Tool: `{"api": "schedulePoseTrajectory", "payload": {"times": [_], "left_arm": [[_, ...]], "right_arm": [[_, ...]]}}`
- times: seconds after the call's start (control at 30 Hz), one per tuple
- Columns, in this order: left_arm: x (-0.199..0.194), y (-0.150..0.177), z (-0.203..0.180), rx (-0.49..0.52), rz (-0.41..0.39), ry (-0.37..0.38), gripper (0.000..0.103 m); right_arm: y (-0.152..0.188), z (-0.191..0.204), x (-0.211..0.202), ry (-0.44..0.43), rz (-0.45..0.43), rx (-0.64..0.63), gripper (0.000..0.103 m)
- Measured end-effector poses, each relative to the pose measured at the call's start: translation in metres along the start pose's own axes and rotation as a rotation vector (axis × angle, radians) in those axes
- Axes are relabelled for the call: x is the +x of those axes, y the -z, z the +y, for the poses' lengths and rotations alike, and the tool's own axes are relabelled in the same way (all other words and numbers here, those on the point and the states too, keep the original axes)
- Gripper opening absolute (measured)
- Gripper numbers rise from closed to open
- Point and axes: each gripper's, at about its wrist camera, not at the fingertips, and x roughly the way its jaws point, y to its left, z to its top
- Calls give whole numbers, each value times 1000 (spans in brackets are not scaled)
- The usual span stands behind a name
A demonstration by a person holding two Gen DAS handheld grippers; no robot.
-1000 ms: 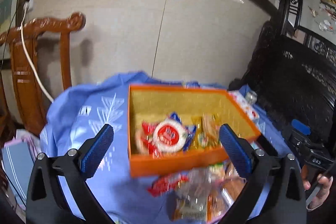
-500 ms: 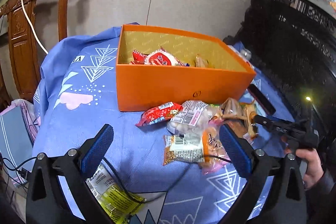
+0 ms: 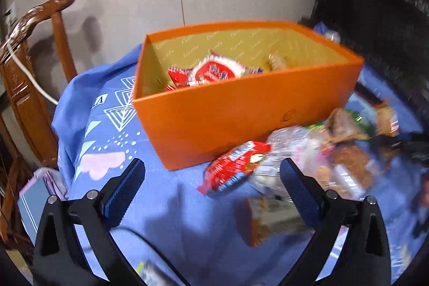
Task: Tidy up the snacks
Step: 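Grasp another rice cake bag with the right tool while the left grasps a red sausage, then drop the rice cake bag in with the right tool while the left drops the sausage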
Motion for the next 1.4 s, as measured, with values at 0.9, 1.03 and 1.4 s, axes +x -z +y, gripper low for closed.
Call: {"api": "schedulePoseTrajectory", "payload": {"times": [0.9, 1.03, 1.4], "left_arm": [[3, 14, -8, 175, 20, 173, 21], [-26, 14, 0, 102, -20, 200, 21], [-97, -45, 13, 33, -174, 223, 21]], "right_arm": [[23, 8, -47, -38, -23, 2, 38], [27, 9, -63, -54, -50, 3, 38], [-23, 39, -102, -148, -207, -65, 38]]}}
